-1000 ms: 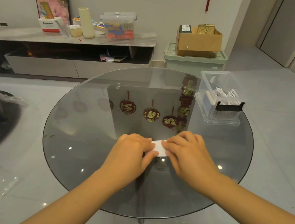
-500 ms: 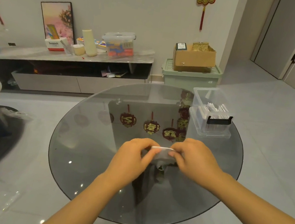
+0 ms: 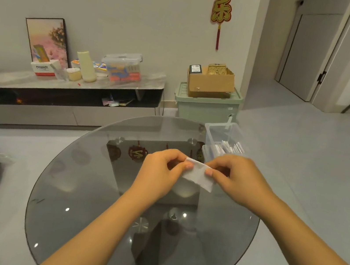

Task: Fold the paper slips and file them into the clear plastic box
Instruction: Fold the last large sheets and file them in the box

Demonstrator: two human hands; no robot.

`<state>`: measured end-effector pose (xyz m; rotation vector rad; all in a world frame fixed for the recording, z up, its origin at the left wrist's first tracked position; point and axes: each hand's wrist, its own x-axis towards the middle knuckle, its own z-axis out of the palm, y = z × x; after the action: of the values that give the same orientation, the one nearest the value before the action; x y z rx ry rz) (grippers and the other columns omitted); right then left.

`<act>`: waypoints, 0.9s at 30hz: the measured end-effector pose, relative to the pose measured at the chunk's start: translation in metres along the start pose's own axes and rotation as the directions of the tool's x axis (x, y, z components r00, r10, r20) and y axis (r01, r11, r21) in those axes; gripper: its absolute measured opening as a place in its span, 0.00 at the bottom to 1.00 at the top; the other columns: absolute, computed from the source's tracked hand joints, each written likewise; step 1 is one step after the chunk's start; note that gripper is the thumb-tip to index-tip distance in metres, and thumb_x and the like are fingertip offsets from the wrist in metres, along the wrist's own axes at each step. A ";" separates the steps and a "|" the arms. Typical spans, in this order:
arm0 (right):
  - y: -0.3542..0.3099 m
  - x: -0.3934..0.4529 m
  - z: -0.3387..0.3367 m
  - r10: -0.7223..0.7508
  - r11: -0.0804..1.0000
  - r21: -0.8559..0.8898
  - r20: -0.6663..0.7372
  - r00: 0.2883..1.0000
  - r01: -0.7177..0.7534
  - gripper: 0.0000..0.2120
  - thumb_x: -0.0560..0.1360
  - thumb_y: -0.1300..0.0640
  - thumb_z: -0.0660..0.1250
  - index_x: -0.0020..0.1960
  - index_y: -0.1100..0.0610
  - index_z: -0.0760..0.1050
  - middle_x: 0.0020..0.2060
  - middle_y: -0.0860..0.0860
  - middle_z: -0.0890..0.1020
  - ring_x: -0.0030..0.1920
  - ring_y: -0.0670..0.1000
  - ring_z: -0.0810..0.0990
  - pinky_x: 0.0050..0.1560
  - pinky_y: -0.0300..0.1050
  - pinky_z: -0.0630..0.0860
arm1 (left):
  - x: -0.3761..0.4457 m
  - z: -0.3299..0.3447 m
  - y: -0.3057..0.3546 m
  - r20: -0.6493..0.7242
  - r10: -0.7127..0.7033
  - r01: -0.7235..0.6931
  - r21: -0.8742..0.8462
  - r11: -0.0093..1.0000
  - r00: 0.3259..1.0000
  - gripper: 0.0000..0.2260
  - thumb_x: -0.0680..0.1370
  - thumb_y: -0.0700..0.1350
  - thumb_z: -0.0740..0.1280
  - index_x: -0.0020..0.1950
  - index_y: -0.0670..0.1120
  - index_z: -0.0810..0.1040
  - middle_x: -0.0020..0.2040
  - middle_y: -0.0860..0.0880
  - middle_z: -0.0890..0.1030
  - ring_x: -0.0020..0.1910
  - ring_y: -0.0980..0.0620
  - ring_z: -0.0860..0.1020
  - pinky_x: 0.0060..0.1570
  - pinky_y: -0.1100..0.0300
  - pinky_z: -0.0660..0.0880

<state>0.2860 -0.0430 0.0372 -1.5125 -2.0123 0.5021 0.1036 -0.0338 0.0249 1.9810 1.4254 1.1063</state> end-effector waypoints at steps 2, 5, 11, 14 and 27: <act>0.006 0.006 -0.009 0.047 0.998 0.041 -0.039 0.998 -0.046 0.05 0.74 0.55 0.68 0.44 0.47 0.81 0.33 0.43 0.80 0.35 0.42 0.75 0.34 0.31 0.68 | 0.012 0.002 0.008 0.024 -0.009 0.011 -0.087 0.996 1.000 0.09 0.74 0.40 0.70 0.39 0.55 0.78 0.35 0.59 0.80 0.35 0.66 0.76 0.37 0.75 0.69; 0.015 0.014 -0.020 0.082 0.994 0.080 -0.094 0.992 -0.075 0.05 0.73 0.55 0.69 0.41 0.46 0.80 0.32 0.43 0.79 0.34 0.42 0.75 0.32 0.30 0.67 | 0.032 0.009 0.019 0.034 -0.005 0.012 -0.211 0.977 0.999 0.10 0.74 0.36 0.69 0.37 0.50 0.79 0.32 0.57 0.80 0.31 0.64 0.77 0.32 0.75 0.69; 0.038 0.036 -0.038 0.218 0.970 0.153 -0.193 0.957 -0.190 0.07 0.73 0.56 0.69 0.40 0.45 0.79 0.33 0.46 0.82 0.35 0.44 0.79 0.37 0.37 0.76 | 0.088 0.038 0.022 0.097 0.029 -0.006 -0.226 0.974 0.995 0.06 0.74 0.41 0.70 0.46 0.52 0.81 0.41 0.55 0.82 0.37 0.62 0.78 0.35 0.72 0.72; 0.053 0.044 -0.040 0.320 0.947 0.147 -0.375 0.870 -0.285 0.04 0.74 0.57 0.68 0.41 0.51 0.80 0.30 0.44 0.77 0.32 0.42 0.74 0.31 0.30 0.67 | 0.109 0.053 0.022 0.130 0.095 -0.077 -0.134 0.988 0.987 0.08 0.76 0.47 0.68 0.55 0.53 0.75 0.48 0.57 0.79 0.46 0.64 0.75 0.46 0.72 0.70; 0.077 0.057 -0.037 0.314 0.943 0.089 -0.560 0.767 -0.320 0.04 0.75 0.59 0.66 0.48 0.55 0.78 0.36 0.48 0.78 0.36 0.46 0.76 0.35 0.36 0.72 | 0.139 0.099 0.001 0.643 0.428 -0.704 0.255 0.663 0.636 0.29 0.72 0.58 0.45 0.67 0.51 0.73 0.65 0.56 0.74 0.62 0.55 0.67 0.55 0.60 0.60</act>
<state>0.3553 0.0323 0.0312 -1.7647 -1.3033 0.1285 0.2044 0.1038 0.0166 2.9644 0.7794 0.2948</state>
